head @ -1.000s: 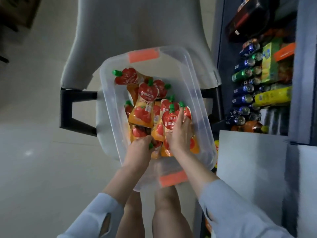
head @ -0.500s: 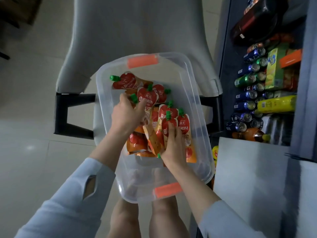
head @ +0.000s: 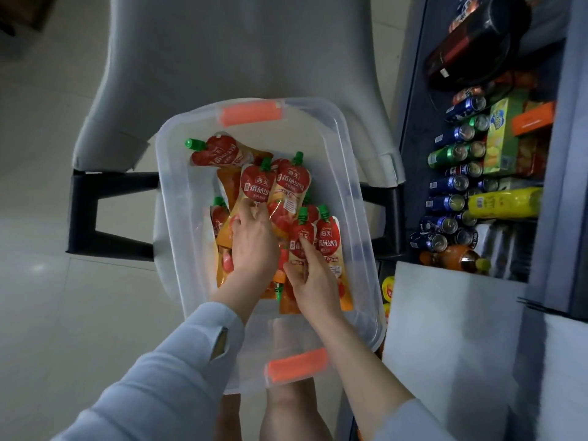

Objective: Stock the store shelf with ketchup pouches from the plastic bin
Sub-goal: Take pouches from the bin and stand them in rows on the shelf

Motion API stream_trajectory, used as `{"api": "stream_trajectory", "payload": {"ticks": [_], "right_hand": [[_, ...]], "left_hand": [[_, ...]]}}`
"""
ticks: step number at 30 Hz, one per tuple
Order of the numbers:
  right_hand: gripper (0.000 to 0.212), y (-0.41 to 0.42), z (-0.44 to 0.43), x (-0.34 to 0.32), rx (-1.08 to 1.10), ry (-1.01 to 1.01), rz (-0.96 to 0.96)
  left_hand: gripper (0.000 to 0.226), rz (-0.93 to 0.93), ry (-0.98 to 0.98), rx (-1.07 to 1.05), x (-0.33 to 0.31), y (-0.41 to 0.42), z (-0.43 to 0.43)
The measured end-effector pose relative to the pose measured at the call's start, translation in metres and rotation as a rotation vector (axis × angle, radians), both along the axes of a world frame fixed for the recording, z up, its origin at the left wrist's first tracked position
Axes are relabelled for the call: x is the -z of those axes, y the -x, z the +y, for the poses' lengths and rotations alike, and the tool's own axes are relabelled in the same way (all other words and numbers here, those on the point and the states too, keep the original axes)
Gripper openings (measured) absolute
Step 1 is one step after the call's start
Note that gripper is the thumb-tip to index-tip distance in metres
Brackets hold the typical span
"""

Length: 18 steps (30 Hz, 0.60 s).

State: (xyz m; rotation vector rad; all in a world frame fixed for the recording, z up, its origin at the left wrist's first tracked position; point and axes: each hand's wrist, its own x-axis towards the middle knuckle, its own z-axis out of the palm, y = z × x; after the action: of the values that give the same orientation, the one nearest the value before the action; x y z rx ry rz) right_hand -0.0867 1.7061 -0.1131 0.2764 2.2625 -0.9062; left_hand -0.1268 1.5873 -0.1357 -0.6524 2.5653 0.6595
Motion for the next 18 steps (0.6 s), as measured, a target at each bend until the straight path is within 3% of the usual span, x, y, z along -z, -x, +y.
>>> {"api": "stream_trajectory", "payload": {"ticks": [2, 6, 8, 10, 14, 18], "right_hand": [[0.069, 0.000, -0.005, 0.003, 0.052, 0.002, -0.022], [0.108, -0.004, -0.018, 0.003, 0.100, -0.053, -0.020], [0.116, -0.009, -0.018, 0.001, 0.135, -0.091, -0.008], [0.117, -0.015, -0.016, 0.002, 0.174, -0.106, 0.049], [0.119, -0.019, -0.017, 0.001, 0.207, -0.076, 0.109], [0.107, -0.016, -0.009, -0.006, 0.258, 0.039, -0.002]], "left_hand": [[0.063, -0.024, -0.079, -0.001, 0.002, 0.006, -0.008], [0.057, -0.110, -0.263, -0.097, -0.007, 0.029, -0.016], [0.056, -0.105, -0.278, -0.104, -0.009, 0.048, -0.012], [0.057, -0.105, -0.203, -0.030, -0.005, 0.066, -0.004], [0.086, -0.214, -0.143, 0.042, 0.009, 0.081, 0.007], [0.065, -0.236, -0.271, -0.063, 0.003, 0.083, -0.017]]}}
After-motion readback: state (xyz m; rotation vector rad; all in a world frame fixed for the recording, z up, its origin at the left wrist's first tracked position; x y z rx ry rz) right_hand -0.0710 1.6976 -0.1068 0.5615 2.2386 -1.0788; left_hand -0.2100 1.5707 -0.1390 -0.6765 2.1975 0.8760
